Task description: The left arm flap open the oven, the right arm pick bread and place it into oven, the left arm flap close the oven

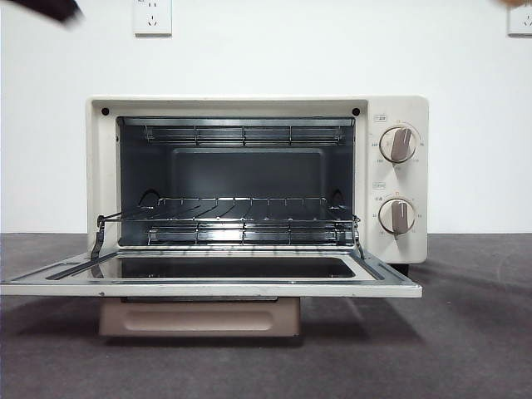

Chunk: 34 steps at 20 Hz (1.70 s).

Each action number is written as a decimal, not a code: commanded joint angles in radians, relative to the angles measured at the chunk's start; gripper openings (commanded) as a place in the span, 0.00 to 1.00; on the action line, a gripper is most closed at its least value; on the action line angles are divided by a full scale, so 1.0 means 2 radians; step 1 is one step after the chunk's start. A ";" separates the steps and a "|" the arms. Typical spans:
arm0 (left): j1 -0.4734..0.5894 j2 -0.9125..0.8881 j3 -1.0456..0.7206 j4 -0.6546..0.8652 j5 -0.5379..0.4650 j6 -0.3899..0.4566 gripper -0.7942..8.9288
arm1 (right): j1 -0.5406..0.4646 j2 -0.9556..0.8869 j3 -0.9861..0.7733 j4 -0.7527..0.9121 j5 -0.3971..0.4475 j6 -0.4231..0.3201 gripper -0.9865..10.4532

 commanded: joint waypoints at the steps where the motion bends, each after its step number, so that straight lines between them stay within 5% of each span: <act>1: -0.004 -0.040 0.005 -0.013 -0.019 -0.020 0.10 | 0.045 0.037 0.009 0.050 0.047 0.023 0.21; 6: -0.003 -0.122 0.005 -0.064 -0.066 -0.038 0.10 | 0.142 0.131 0.009 0.152 0.141 0.036 0.21; 11: -0.002 -0.154 0.005 -0.065 -0.073 -0.041 0.10 | 0.179 0.216 0.009 0.243 0.199 0.060 0.21; 34: -0.002 -0.157 0.005 -0.065 -0.073 -0.067 0.10 | 0.166 0.424 0.009 0.461 0.354 0.086 0.21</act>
